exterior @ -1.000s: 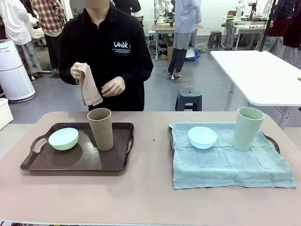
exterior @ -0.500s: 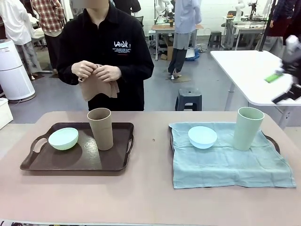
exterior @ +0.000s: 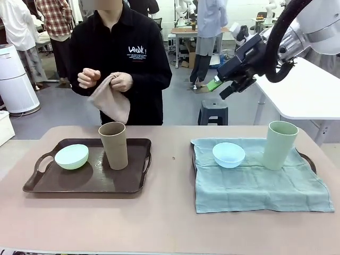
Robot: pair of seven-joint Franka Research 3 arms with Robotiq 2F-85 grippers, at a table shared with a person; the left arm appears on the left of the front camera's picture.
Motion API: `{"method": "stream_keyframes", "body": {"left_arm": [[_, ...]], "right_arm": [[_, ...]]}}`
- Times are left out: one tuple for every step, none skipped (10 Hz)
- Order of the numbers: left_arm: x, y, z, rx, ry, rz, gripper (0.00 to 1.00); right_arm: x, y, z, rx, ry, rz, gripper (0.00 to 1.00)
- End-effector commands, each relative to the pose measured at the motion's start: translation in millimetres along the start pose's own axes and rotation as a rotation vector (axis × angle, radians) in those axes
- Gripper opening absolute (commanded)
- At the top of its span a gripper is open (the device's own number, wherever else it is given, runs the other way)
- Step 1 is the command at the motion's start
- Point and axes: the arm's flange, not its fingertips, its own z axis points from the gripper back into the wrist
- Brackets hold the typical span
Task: Set up a tray with a mat and arrange the tableware.
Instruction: Pick up the Picnic Bowl and Reusable plastic cup from the Handle tray in front of the human's position and hold them in the air.
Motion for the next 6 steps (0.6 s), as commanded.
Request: {"method": "stream_keyframes", "body": {"left_arm": [[-11.2, -2.5, 3.5, -0.161, -0.017, -0.042, 0.94], [-11.2, -2.5, 3.5, -0.161, -0.017, -0.042, 0.94], [-11.2, -2.5, 3.5, -0.161, -0.017, -0.042, 0.94], [-4.9, -0.7, 1.5, -0.097, -0.011, -0.019, 0.94], [28.0, -25.7, -13.6, -0.077, -0.049, -0.003, 0.94], [41.8, -38.5, -25.1, -0.041, -0.031, 0.068, 0.94]], "right_arm": [[-14.0, -18.8, 39.1, -0.025, 0.006, -0.123, 1.0], [-14.0, -18.8, 39.1, -0.025, 0.006, -0.123, 1.0], [-14.0, -18.8, 39.1, -0.025, 0.006, -0.123, 1.0], [-9.1, -19.1, 29.1, -0.018, -0.009, -0.074, 1.0], [7.6, -15.9, 4.3, -0.025, 0.035, 0.228, 1.0], [20.7, -19.6, -24.3, -0.059, 0.142, 0.36, 1.0]]}}
